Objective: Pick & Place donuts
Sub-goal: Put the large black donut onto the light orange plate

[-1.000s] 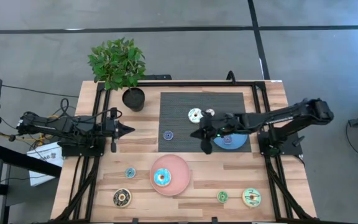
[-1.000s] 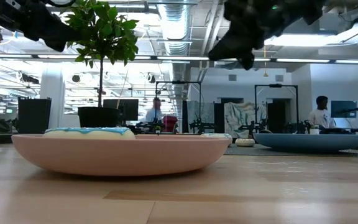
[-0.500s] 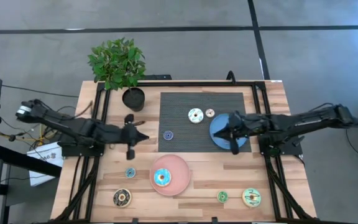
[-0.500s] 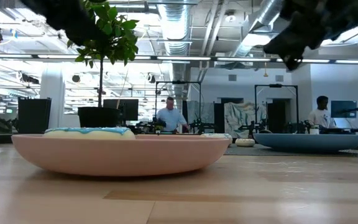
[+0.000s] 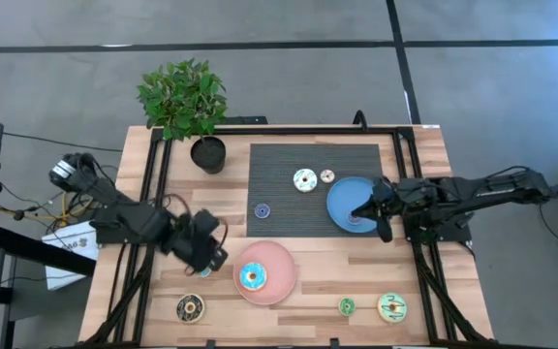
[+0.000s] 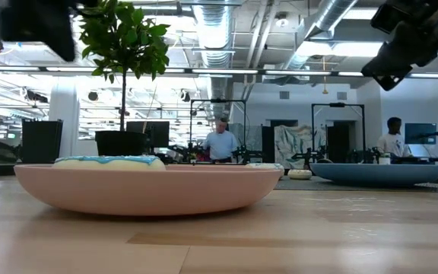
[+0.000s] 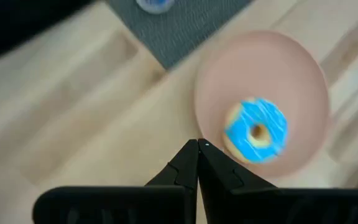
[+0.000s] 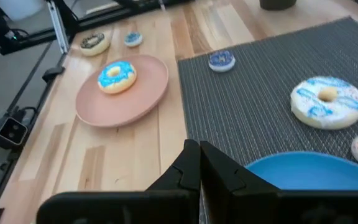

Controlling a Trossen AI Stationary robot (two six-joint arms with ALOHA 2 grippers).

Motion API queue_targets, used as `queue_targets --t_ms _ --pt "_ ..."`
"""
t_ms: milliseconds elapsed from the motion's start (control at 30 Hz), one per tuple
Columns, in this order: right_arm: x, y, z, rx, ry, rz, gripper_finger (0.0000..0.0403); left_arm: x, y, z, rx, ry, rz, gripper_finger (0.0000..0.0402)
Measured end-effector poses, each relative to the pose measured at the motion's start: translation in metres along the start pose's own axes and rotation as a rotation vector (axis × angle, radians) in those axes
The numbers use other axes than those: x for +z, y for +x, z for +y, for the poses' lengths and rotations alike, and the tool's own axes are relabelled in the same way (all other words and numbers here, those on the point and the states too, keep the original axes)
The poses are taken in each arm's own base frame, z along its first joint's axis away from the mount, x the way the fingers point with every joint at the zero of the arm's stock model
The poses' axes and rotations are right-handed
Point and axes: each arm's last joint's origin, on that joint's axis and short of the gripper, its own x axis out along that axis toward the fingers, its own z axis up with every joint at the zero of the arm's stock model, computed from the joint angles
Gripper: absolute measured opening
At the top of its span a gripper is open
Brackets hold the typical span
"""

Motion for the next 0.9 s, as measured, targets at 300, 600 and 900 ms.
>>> queue_targets --t_ms 300,600,900 --pt "0.001 -0.004 0.0 0.005 -0.02 -0.021 0.0 -0.046 -0.016 -0.005 -0.058 -0.253 0.077 0.0" --pt "0.0 -0.004 0.0 0.004 -0.044 -0.019 0.0 -0.05 -0.018 -0.004 -0.053 -0.257 0.11 0.0029" --pt "0.0 -0.004 0.0 0.005 -0.034 -0.019 0.0 -0.051 -0.017 0.005 0.042 -0.251 0.153 0.0139"
